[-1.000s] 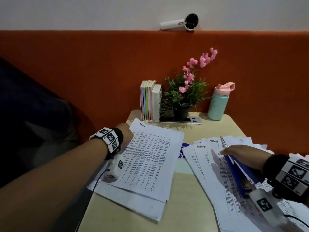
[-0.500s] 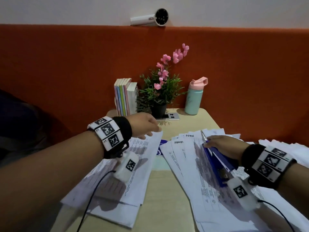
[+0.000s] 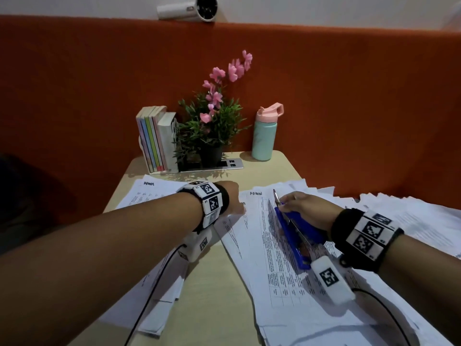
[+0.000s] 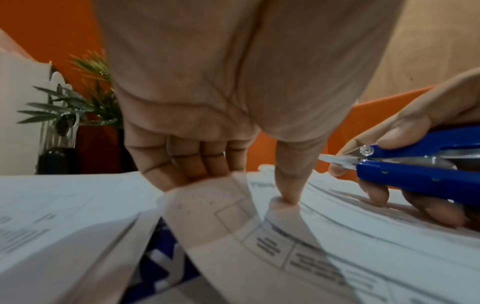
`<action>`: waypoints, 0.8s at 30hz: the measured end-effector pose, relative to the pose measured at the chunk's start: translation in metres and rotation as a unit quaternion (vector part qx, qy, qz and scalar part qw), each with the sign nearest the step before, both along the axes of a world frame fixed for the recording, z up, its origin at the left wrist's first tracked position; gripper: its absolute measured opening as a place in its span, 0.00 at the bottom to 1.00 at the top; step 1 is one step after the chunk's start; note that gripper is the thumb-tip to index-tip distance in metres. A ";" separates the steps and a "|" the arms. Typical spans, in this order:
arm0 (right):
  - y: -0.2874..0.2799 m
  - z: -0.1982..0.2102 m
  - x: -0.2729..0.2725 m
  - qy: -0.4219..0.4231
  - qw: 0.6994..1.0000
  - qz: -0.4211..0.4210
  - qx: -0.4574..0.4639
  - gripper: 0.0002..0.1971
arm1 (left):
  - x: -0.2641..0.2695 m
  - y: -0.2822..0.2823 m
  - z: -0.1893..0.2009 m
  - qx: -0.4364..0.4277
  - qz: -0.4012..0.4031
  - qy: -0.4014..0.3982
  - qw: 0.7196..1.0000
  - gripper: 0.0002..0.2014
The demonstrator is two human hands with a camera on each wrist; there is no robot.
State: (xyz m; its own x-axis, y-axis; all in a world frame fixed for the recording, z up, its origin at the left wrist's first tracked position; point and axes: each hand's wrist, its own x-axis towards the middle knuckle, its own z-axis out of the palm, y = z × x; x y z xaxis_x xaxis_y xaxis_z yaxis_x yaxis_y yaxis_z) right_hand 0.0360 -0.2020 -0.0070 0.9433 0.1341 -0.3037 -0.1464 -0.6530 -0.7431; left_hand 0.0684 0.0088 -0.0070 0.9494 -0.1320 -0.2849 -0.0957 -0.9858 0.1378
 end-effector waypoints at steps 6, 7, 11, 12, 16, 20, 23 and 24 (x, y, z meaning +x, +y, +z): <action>-0.002 0.003 -0.001 -0.006 0.996 -0.014 0.086 0.11 | 0.001 0.010 0.007 -0.080 0.007 -0.015 0.997 0.15; -0.001 0.006 -0.003 -0.005 0.996 -0.008 0.090 0.12 | 0.001 0.013 0.008 -0.095 0.013 -0.008 0.995 0.16; -0.003 0.009 0.000 0.006 0.994 0.001 0.111 0.20 | -0.003 0.024 0.016 -0.119 -0.002 -0.019 0.993 0.11; -0.005 0.008 0.001 0.006 0.994 0.002 0.112 0.19 | -0.004 0.026 0.017 -0.123 -0.003 -0.029 0.992 0.11; -0.005 0.014 -0.004 -0.004 0.992 0.006 0.124 0.14 | -0.010 0.030 0.016 -0.140 -0.003 -0.085 0.987 0.12; -0.011 0.019 -0.006 -0.024 0.994 0.041 0.096 0.14 | -0.017 0.030 0.027 -0.213 0.013 -0.124 0.969 0.12; -0.013 0.029 -0.011 -0.033 0.992 0.100 0.075 0.16 | -0.026 0.030 0.035 -0.216 0.040 -0.038 0.975 0.12; -0.013 0.032 -0.014 -0.033 0.991 0.118 0.060 0.16 | -0.030 0.029 0.034 -0.210 0.048 0.000 0.977 0.10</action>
